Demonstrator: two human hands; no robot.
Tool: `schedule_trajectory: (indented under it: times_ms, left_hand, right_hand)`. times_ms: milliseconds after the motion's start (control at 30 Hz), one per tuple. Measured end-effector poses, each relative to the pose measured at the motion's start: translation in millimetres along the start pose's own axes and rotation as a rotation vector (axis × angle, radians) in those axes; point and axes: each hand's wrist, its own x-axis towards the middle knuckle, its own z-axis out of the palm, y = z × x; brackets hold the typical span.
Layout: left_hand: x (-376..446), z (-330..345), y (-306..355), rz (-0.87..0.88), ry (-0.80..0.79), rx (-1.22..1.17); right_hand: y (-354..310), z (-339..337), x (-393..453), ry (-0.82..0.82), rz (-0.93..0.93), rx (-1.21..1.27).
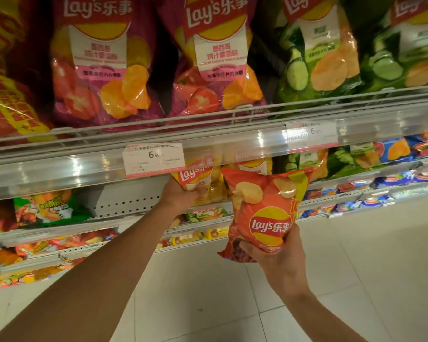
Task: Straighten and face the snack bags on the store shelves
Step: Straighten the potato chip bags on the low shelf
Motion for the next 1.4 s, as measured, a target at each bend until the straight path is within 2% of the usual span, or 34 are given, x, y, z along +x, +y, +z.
schedule_trajectory:
  times_ms: [133,200,400,467,533,733,833,1033,1167,1267,1400]
  left_hand:
    - [-9,-22,-4,0.057,-0.130,-0.109]
    - [-20,-40,-15,0.130,-0.104,-0.097]
    - [-59,-126,-72,0.430,0.293,0.549]
    - [-73,-159,-99,0.424,0.419,0.707]
    - [-83,-189,-121,0.375,0.478,0.808]
    - [-79,-250,-155,0.310,0.310,0.955]
    - [-75,-259,-164,0.318,0.232,1.015]
    - [-71,-264,-173,0.352,0.179,1.062]
    - [-74,-264,-175,0.379,0.173,1.107]
    - [-74,-264,-178,0.368,0.151,1.112]
    - [-72,-261,-179,0.334,0.122,1.110]
  right_hand:
    - [-9,22,-13,-0.057,-0.013,-0.001]
    - [-16,37,-23,-0.084,-0.026,0.000]
    - [-41,101,-58,-0.156,-0.053,-0.009]
    - [-51,124,-68,-0.196,-0.065,-0.011]
    - [-62,146,-75,-0.217,-0.088,-0.013]
    - [-104,199,-75,-0.161,-0.145,-0.004]
    - [-123,219,-64,-0.092,-0.164,-0.040]
    - [-151,245,-29,0.040,-0.255,-0.167]
    - [-149,259,-13,-0.027,-0.275,-0.287]
    - [-135,263,-14,-0.092,-0.256,-0.255]
    - [-130,269,-16,-0.095,-0.269,-0.253]
